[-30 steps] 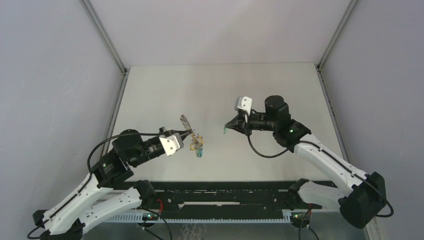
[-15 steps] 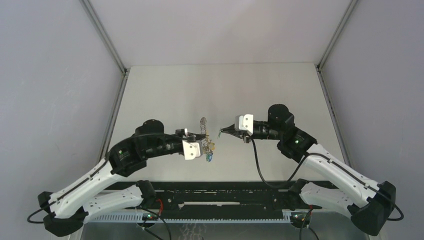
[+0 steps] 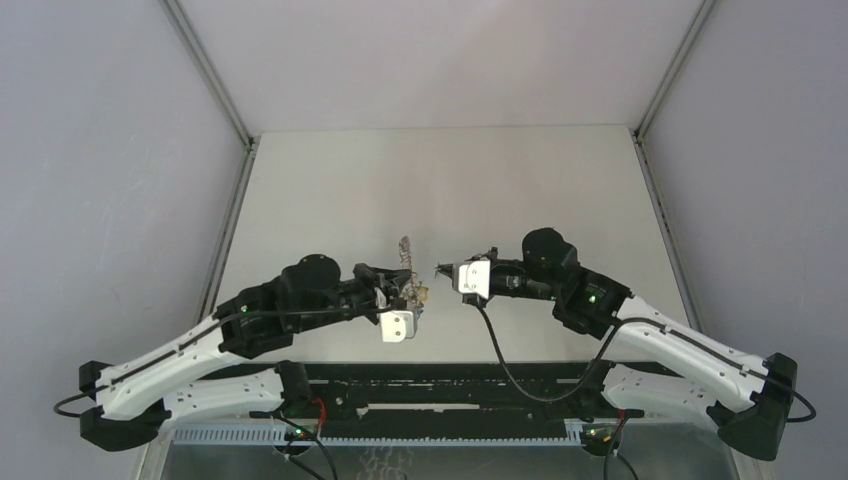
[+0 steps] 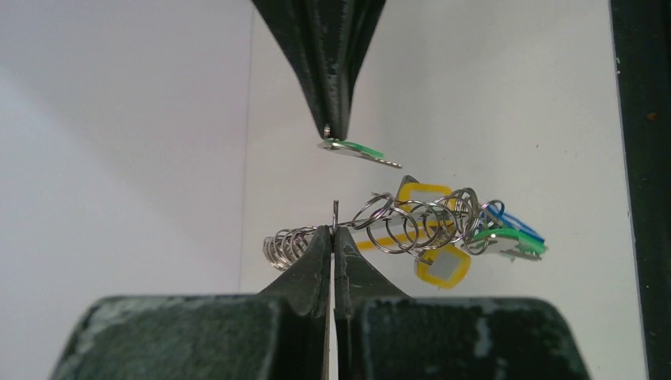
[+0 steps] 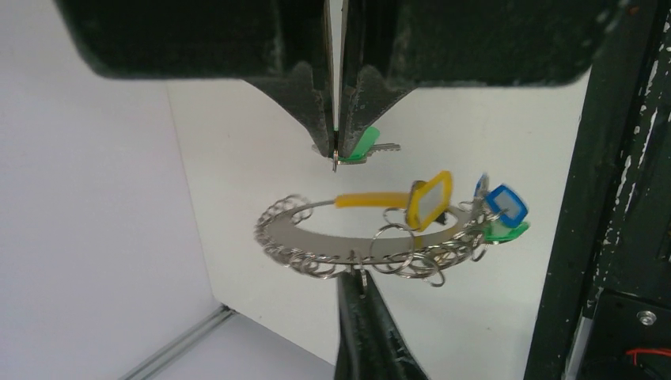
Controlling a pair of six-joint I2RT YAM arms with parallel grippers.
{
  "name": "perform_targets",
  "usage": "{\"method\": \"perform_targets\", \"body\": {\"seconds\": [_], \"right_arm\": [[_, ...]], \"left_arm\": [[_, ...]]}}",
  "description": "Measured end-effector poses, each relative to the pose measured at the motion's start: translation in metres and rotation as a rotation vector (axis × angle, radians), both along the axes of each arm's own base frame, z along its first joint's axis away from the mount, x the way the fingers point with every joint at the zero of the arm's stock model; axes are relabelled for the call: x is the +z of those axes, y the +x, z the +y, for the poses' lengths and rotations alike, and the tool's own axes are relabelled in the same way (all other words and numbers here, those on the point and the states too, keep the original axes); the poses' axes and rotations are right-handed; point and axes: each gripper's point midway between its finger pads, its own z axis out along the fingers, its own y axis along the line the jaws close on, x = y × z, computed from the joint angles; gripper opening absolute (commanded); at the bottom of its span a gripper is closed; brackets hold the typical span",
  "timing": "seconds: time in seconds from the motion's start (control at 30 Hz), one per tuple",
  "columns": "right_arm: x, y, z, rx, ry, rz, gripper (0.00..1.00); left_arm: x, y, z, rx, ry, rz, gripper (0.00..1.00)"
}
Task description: Put the keys on the keyring
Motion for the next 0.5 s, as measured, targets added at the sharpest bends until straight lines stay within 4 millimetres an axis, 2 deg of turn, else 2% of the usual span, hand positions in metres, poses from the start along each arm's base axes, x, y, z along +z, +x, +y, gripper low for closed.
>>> {"method": "perform_targets", "body": {"seconds": [0.27, 0.5], "right_arm": [[-0.002, -0.010, 0.008, -0.007, -0.036, -0.063, 0.00], [0.001, -0.017, 0.014, -0.006, -0.037, -0.107, 0.00]], "left_arm": [[0.019, -0.007, 0.011, 0.003, -0.069, -0.051, 0.00], [0.016, -0.008, 0.010, 0.000, -0.084, -0.055, 0.00]]}}
